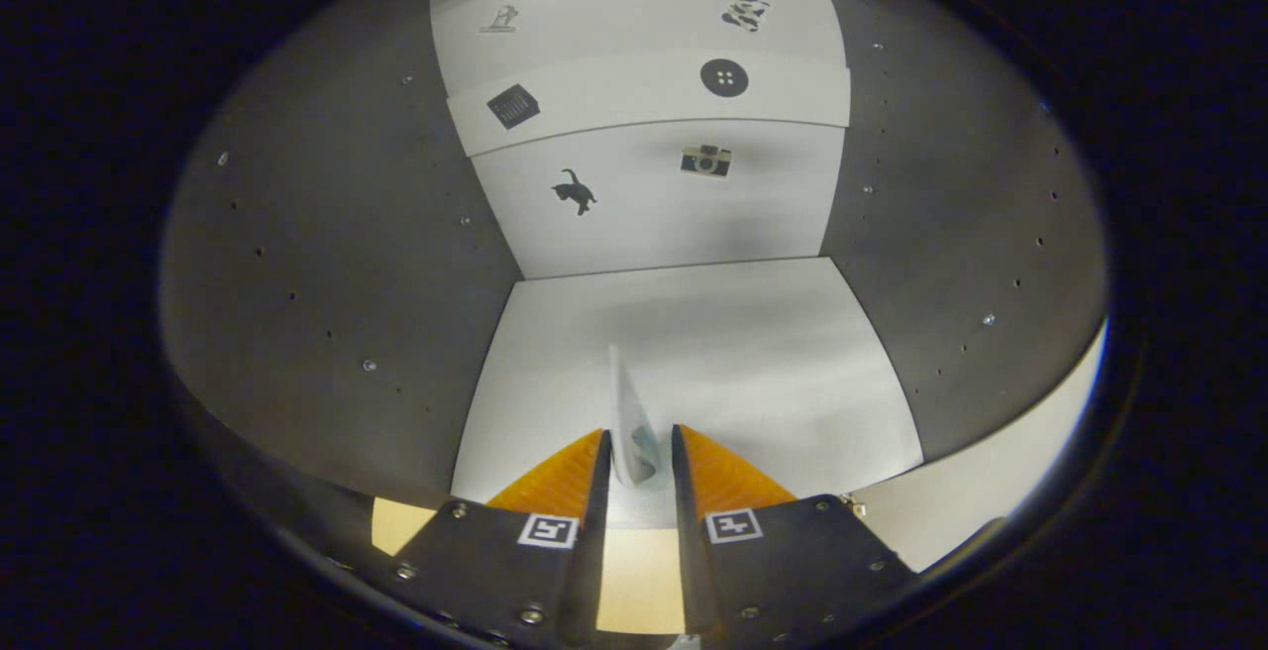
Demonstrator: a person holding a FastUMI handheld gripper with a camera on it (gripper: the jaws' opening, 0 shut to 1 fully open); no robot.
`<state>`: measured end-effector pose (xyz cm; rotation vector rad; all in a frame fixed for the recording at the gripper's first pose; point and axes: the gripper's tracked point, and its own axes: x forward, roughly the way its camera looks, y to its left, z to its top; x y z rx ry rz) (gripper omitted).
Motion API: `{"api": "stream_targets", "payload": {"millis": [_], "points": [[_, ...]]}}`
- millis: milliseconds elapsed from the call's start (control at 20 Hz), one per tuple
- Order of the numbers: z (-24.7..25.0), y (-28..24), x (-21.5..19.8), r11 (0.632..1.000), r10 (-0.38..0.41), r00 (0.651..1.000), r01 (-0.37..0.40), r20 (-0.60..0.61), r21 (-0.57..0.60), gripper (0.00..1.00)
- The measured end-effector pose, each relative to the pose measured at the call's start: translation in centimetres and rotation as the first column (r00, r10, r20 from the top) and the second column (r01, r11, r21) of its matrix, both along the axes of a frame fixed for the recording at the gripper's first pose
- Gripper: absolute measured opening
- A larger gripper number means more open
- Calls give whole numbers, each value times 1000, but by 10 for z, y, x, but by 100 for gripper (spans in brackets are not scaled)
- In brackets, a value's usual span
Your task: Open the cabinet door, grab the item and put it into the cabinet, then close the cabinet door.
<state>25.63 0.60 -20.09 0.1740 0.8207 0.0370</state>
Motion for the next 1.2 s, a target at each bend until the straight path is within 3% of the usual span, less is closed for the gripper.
{"api": "stream_targets", "payload": {"millis": [350,600,900,1200], "points": [[11,-2,-5,1000,-7,999,7,33,13,35],[41,-7,-31,1000,-10,993,9,117,10,35],[99,-20,-96,998,-14,958,30,287,-52,35],[149,-41,-180,988,-68,899,121,432,-96,36]]}}
